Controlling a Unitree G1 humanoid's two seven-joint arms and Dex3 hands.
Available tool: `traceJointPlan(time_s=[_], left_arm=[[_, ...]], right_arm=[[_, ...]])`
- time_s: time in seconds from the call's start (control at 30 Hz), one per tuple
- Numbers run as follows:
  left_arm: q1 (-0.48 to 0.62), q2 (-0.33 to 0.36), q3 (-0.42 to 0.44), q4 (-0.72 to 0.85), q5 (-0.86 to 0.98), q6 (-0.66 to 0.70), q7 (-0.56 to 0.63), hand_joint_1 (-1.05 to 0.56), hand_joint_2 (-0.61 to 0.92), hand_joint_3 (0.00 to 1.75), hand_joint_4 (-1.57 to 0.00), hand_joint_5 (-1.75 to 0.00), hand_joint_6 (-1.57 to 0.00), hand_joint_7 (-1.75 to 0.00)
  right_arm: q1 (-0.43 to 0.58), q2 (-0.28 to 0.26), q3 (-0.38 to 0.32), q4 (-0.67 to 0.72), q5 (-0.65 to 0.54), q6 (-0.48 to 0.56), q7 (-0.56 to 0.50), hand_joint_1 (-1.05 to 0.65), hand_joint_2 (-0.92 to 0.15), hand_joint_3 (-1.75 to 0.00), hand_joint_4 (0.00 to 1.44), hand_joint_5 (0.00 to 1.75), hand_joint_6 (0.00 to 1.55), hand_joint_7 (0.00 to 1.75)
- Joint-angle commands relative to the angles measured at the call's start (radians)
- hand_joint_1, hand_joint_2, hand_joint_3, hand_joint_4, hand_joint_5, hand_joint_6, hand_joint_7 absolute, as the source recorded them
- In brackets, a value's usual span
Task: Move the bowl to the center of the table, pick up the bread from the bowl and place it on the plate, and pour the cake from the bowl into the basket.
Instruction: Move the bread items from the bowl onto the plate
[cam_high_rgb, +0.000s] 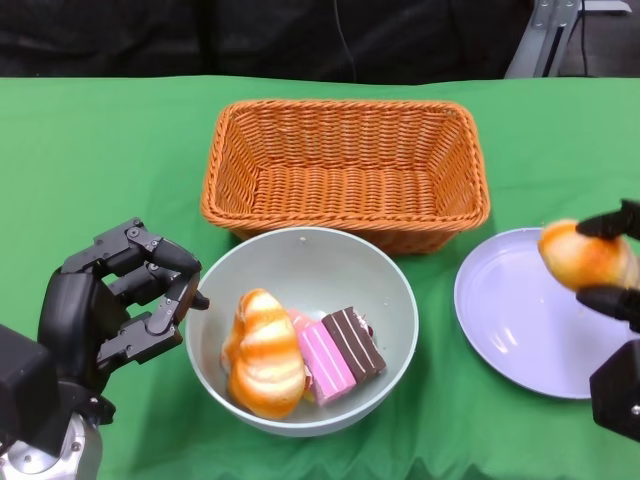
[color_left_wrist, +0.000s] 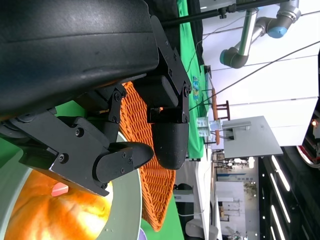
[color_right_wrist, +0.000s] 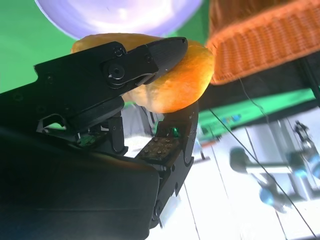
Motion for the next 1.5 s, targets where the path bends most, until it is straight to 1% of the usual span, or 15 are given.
traceJointPlan(time_s=[0.03, 0.2, 0.4, 0.5, 0.7, 0.87, 0.97, 1.07, 1.13, 1.17, 1.2, 1.23, 1.33, 1.43, 1.5], left_arm=[[0.002, 0.014, 0.007, -0.010, 0.004, -0.009, 0.012, -0.11, 0.64, 0.80, -0.77, -1.45, -0.87, -1.12], [0.002, 0.012, 0.010, -0.004, -0.002, -0.018, 0.004, -0.13, 0.66, 0.77, -0.77, -1.44, -0.87, -1.11], [0.008, 0.011, 0.007, -0.017, 0.002, -0.009, 0.011, -0.12, 0.67, 0.76, -0.77, -1.44, -0.88, -1.11], [0.013, 0.008, 0.007, -0.024, -0.005, -0.001, 0.009, -0.12, 0.67, 0.76, -0.77, -1.44, -0.88, -1.12], [0.023, 0.008, 0.001, -0.042, 0.014, 0.001, 0.022, -0.12, 0.66, 0.78, -0.76, -1.45, -0.87, -1.13], [0.026, 0.005, 0.003, -0.047, 0.003, 0.009, 0.019, -0.11, 0.65, 0.78, -0.75, -1.46, -0.86, -1.14], [0.026, 0.007, 0.004, -0.050, -0.003, 0.019, 0.015, -0.10, 0.66, 0.80, -0.75, -1.46, -0.86, -1.14], [0.023, 0.008, 0.005, -0.043, -0.012, 0.015, 0.001, -0.10, 0.65, 0.80, -0.75, -1.46, -0.86, -1.14], [0.023, 0.007, 0.005, -0.042, -0.019, 0.018, -0.001, -0.11, 0.65, 0.80, -0.76, -1.47, -0.86, -1.14], [0.023, 0.006, 0.005, -0.043, -0.019, 0.019, 0.002, -0.11, 0.65, 0.79, -0.76, -1.46, -0.87, -1.14], [0.022, 0.008, 0.004, -0.040, -0.016, 0.018, 0.005, -0.11, 0.65, 0.79, -0.76, -1.46, -0.87, -1.13], [0.021, 0.009, 0.003, -0.036, -0.014, 0.013, 0.006, -0.12, 0.64, 0.78, -0.76, -1.45, -0.87, -1.12], [0.018, 0.010, 0.002, -0.025, -0.010, -0.003, 0.003, -0.12, 0.65, 0.76, -0.77, -1.45, -0.88, -1.12], [0.015, 0.011, 0.002, -0.017, -0.010, -0.010, 0.002, -0.12, 0.65, 0.75, -0.77, -1.45, -0.88, -1.11], [0.014, 0.011, 0.003, -0.016, -0.015, -0.010, -0.001, -0.11, 0.67, 0.76, -0.77, -1.44, -0.88, -1.11]], right_arm=[[0.011, -0.027, 0.008, 0.058, -0.002, -0.010, -0.018, -0.22, -0.89, -0.01, 0.82, 1.38, 0.95, 0.56], [-0.002, -0.024, 0.029, 0.147, -0.001, -0.048, -0.069, -0.19, -0.86, 0.00, 0.85, 1.35, 0.99, 0.49], [-0.030, -0.014, 0.063, 0.204, 0.002, -0.038, -0.075, -0.21, -0.87, 0.00, 0.85, 1.34, 1.01, 0.44], [-0.053, -0.006, 0.086, 0.247, -0.010, -0.027, -0.089, -0.22, -0.89, 0.00, 0.83, 1.36, 1.03, 0.33], [-0.081, -0.012, 0.115, 0.322, -0.017, -0.032, -0.124, -0.22, -0.89, 0.00, 0.83, 1.38, 1.06, 0.27], [-0.083, -0.020, 0.130, 0.342, -0.024, -0.017, -0.124, -0.22, -0.88, 0.00, 0.83, 1.33, 1.08, 0.23], [-0.073, -0.023, 0.140, 0.323, -0.039, 0.005, -0.114, -0.22, -0.89, 0.00, 0.83, 1.35, 1.09, 0.19], [-0.065, -0.027, 0.149, 0.296, -0.046, 0.036, -0.087, -0.24, -0.89, 0.00, 0.80, 1.33, 1.08, 0.16], [-0.057, -0.032, 0.150, 0.275, -0.034, 0.043, -0.061, -0.24, -0.89, 0.00, 0.79, 1.24, 1.07, 0.12], [-0.052, -0.035, 0.150, 0.263, -0.031, 0.044, -0.053, -0.25, -0.89, 0.00, 0.78, 1.10, 1.03, 0.07], [-0.048, -0.038, 0.150, 0.253, -0.031, 0.045, -0.048, -0.26, -0.89, 0.00, 0.78, 1.03, 1.00, 0.04], [-0.044, -0.039, 0.149, 0.243, -0.032, 0.047, -0.043, -0.27, -0.89, 0.00, 0.79, 0.98, 0.96, 0.02], [-0.033, -0.041, 0.148, 0.216, -0.033, 0.066, -0.028, -0.29, -0.89, 0.00, 0.78, 0.93, 0.86, 0.00], [-0.021, -0.046, 0.148, 0.191, -0.033, 0.073, -0.018, -0.29, -0.88, 0.00, 0.82, 0.80, 0.82, 0.00], [-0.015, -0.049, 0.150, 0.177, -0.043, 0.084, -0.014, -0.31, -0.88, 0.00, 0.92, 0.52, 0.80, 0.00]])
